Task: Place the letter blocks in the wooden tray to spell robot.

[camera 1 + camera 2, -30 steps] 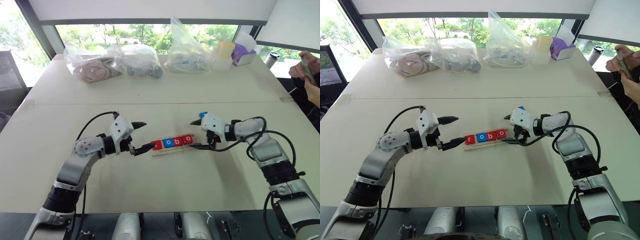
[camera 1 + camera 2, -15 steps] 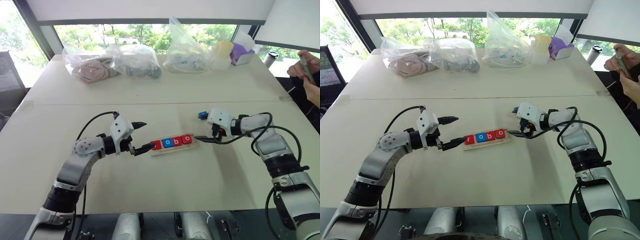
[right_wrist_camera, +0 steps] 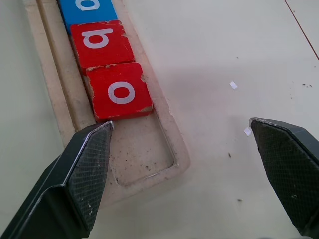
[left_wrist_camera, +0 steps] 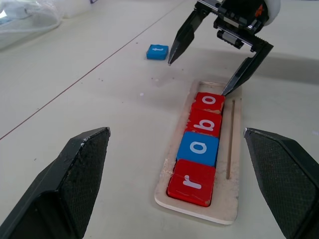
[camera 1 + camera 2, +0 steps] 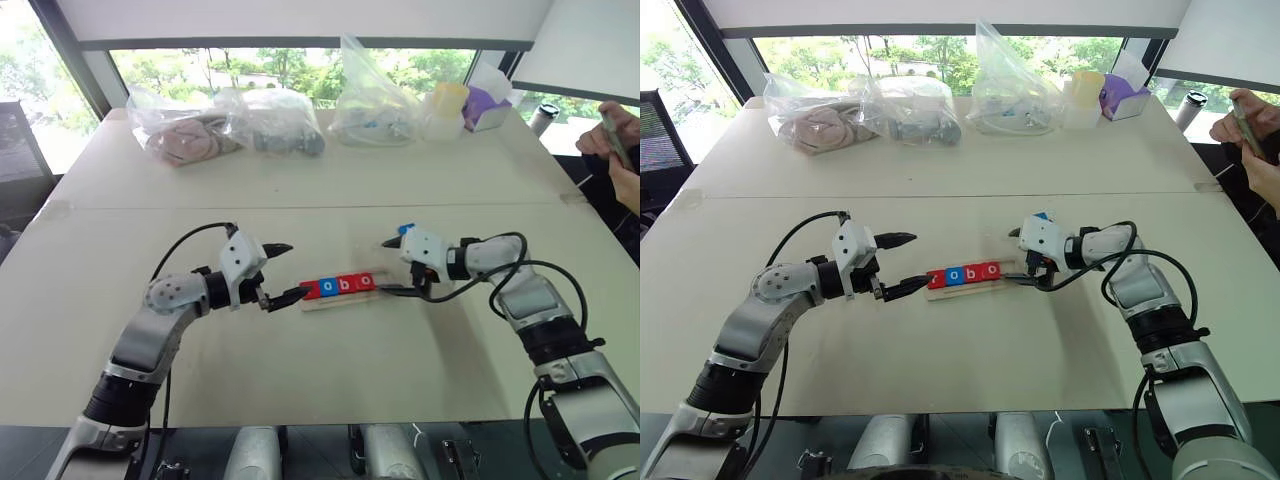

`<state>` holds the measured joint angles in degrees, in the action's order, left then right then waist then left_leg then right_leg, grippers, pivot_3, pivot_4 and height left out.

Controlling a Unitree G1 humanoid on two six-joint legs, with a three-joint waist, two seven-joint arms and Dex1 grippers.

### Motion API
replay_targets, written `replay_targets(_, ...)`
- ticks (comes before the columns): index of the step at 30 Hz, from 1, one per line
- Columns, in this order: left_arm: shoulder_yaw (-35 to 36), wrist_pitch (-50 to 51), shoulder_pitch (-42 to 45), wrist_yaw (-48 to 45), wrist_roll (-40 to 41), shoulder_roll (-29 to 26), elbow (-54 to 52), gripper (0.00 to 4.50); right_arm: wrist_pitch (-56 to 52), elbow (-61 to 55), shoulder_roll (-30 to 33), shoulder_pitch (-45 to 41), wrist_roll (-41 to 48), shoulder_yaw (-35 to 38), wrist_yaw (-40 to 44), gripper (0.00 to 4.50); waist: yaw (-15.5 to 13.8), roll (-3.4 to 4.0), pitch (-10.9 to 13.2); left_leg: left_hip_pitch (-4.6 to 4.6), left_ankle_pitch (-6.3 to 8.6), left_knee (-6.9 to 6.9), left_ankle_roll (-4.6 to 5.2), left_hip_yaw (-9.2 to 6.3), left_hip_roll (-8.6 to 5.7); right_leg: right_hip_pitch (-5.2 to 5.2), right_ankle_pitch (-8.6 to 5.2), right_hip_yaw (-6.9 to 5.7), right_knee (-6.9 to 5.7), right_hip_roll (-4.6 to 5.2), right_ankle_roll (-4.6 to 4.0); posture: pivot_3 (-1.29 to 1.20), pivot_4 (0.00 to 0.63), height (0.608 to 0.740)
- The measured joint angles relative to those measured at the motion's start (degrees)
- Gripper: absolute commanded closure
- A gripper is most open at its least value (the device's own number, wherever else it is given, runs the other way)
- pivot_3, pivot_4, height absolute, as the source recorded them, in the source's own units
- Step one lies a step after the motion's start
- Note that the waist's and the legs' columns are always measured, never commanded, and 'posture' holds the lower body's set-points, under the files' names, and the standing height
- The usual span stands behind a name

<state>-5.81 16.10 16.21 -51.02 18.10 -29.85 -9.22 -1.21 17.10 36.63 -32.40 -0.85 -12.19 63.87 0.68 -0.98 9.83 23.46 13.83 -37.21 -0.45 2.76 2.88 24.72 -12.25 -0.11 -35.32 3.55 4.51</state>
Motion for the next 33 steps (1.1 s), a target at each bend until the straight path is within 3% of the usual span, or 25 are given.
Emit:
replay_targets(13,0.0,0.55,-0.01,-0.03,-0.01,0.01,0.0,0.0,-2.11,-3.21,1.01,1.5,-0.11,0.08,-0.65,0.01,-0.06,0.0,0.0,-0.01,0.0,0.0,0.0,0.0,0.0,0.0,0.0,0.0,0.0,0.0,0.0,0.0,0.15,0.74)
replay_targets(20,-0.01,0.58,0.0,-0.02,-0.01,0.07,0.0,0.0,-7.92,-4.91,2.86,0.28,2.65,5.76,-3.33,0.01,0.09,0.0,0.0,-0.02,0.0,0.01,0.0,0.0,0.01,0.0,0.0,0.0,0.0,-0.01,-0.01,0.0,0.15,0.74)
replay_targets(28,-0.05,0.56,0.03,-0.02,-0.02,0.29,0.04,0.0,-19.49,-2.27,-5.53,-1.53,3.39,10.75,-20.78,0.01,0.0,0.01,0.0,0.0,0.0,0.02,0.0,0.01,0.01,0.01,0.0,0.0,-0.01,0.01,-0.01,0.0,0.15,0.74)
replay_targets(33,-0.1,0.57,0.11,-0.01,-0.03,0.53,0.05,0.0,-29.36,-1.94,-15.46,-1.14,0.77,11.92,-38.1,0.01,0.18,0.01,0.0,0.01,0.0,0.04,0.0,0.02,0.01,0.07,0.0,0.03,-0.08,0.0,-0.01,0.0,0.15,0.74)
